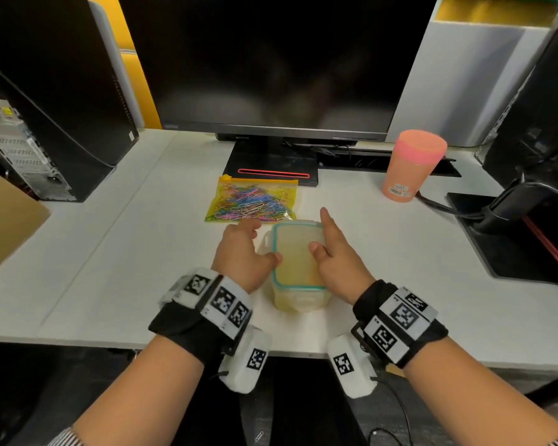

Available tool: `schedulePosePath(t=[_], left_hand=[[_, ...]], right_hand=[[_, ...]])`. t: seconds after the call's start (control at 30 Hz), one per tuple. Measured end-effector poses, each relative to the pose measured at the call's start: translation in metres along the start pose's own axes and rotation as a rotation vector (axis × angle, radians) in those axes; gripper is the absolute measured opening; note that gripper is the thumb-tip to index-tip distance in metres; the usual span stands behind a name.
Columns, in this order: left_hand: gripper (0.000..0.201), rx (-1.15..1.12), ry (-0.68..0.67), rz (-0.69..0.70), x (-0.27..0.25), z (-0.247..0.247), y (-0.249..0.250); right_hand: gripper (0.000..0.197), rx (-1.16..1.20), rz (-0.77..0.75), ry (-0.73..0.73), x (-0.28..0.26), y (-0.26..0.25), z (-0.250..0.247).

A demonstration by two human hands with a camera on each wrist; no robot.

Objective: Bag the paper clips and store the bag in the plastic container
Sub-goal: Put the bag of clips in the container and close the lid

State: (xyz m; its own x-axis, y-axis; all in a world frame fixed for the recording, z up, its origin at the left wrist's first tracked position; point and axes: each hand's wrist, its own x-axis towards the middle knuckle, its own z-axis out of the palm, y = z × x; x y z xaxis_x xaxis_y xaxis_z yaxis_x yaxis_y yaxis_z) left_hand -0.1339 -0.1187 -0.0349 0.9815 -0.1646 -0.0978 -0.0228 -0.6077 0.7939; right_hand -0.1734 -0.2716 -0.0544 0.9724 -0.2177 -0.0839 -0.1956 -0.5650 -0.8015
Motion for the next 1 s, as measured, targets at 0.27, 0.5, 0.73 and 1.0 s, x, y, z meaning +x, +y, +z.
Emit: schedulePosePath(t=[0.27, 0.5, 0.73, 1.0], left_hand=[[0.059, -0.131, -0.065, -0.014, -0.010, 0.008, -0.004], [0.050, -0.694, -0.289, -0.349, -0.010, -0.001, -0.005], [0.055, -0.701, -0.336, -0.341, -0.013, 0.005, -0.009], [0.062, -0.287, -0.149, -0.052, -0.027, 0.007, 0.000]], right_hand=[[0.058, 0.437, 0.136, 0.116, -0.002, 0.003, 0.005], [0.057, -0.135, -0.176, -0.039, -0.004, -0.002, -0.008], [0.063, -0.528, -0.221, -0.056, -0.006, -0.006, 0.002], [0.069, 0.292, 0.043, 0.060, -0.004, -0.003, 0.004]])
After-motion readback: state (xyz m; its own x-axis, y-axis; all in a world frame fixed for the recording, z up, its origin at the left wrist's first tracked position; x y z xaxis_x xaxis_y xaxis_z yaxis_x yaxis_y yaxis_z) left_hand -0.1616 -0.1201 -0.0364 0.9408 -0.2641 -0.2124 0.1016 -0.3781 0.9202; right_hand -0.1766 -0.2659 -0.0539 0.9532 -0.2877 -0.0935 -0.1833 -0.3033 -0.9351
